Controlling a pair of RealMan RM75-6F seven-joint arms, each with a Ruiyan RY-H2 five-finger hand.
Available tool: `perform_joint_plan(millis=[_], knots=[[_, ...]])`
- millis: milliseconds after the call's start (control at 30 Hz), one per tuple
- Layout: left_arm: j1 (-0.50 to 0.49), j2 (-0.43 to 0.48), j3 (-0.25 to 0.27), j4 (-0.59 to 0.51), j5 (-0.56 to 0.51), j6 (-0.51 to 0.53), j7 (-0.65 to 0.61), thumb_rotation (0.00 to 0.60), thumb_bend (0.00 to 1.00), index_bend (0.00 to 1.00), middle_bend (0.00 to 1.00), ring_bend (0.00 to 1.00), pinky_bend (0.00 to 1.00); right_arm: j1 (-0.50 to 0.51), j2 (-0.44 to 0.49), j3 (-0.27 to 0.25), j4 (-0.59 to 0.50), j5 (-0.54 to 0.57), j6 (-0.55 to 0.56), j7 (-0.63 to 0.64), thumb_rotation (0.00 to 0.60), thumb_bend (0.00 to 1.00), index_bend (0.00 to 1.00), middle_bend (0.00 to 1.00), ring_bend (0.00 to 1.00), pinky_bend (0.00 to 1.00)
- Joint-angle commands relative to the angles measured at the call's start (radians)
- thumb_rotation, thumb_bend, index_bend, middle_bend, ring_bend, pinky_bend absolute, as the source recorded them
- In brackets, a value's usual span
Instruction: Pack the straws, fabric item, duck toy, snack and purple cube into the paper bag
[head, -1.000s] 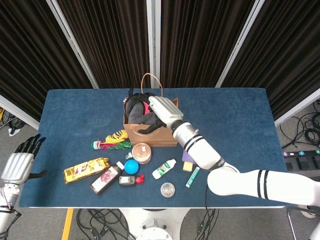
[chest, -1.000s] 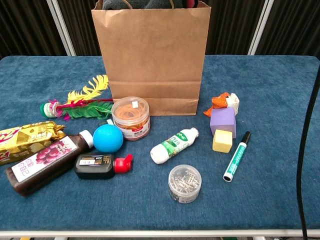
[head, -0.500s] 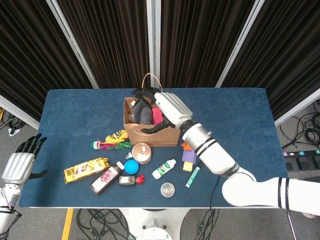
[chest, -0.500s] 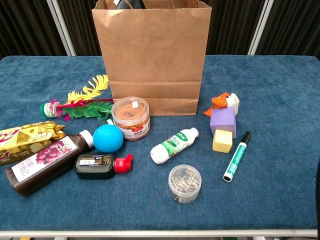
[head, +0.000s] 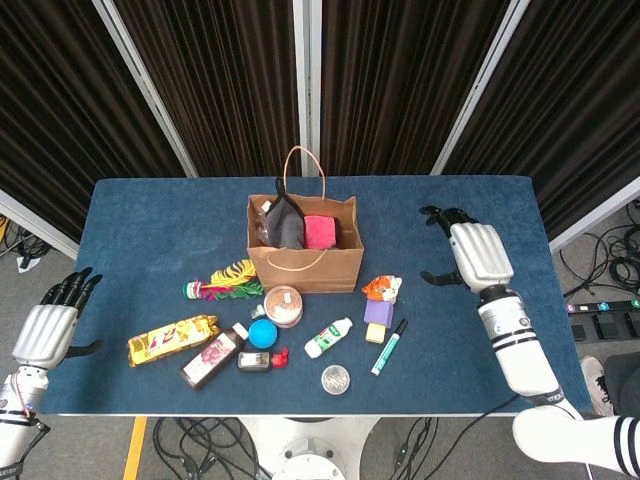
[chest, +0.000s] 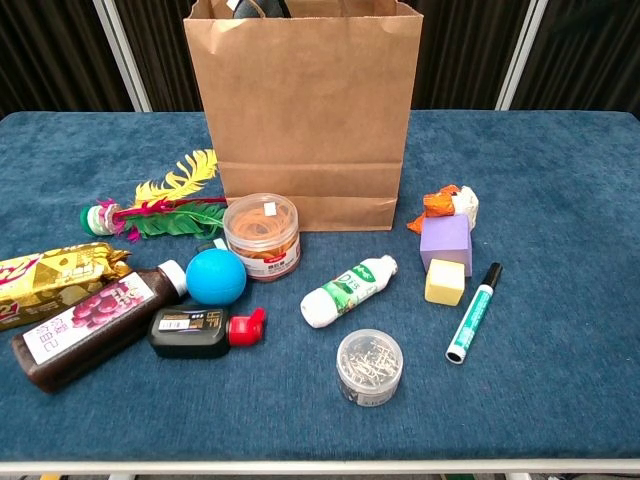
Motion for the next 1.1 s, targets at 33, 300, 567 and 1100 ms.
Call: perform_joint_plan(millis=[33, 300, 567, 1100], knots=[[0.000, -0.001, 0.001, 0.001, 0.002, 0.002, 0.000, 0.600, 0.06, 0.08, 0.03, 0.00, 0.17, -0.065, -0.113, -0.073, 0.156, -0.071, -0.030, 0.038, 0.600, 0.00, 0.21, 0.30, 0.19, 0.34], [0.007, -0.002, 0.003, 0.009, 0.002, 0.013, -0.005, 0.600, 0.06, 0.08, 0.03, 0.00, 0.17, -0.082, -0.311, -0.066, 0.435, -0.144, -0.088, 0.083, 0.600, 0.00, 0.21, 0.30, 0.19, 0.35], [0.011, -0.004, 0.005, 0.034, 0.005, 0.020, -0.016, 0.600, 0.06, 0.08, 0.03, 0.00, 0.17, -0.101, -0.532, -0.013, 0.647, -0.200, -0.092, 0.187, 0.600, 0.00, 0.22, 0.29, 0.16, 0.33], [0.013, -0.004, 0.001, 0.058, 0.000, 0.020, -0.039, 0.600, 0.06, 0.08, 0.03, 0.00, 0.17, -0.118, -0.689, 0.038, 0.732, -0.274, -0.126, 0.249, 0.600, 0.00, 0.20, 0.19, 0.05, 0.19]])
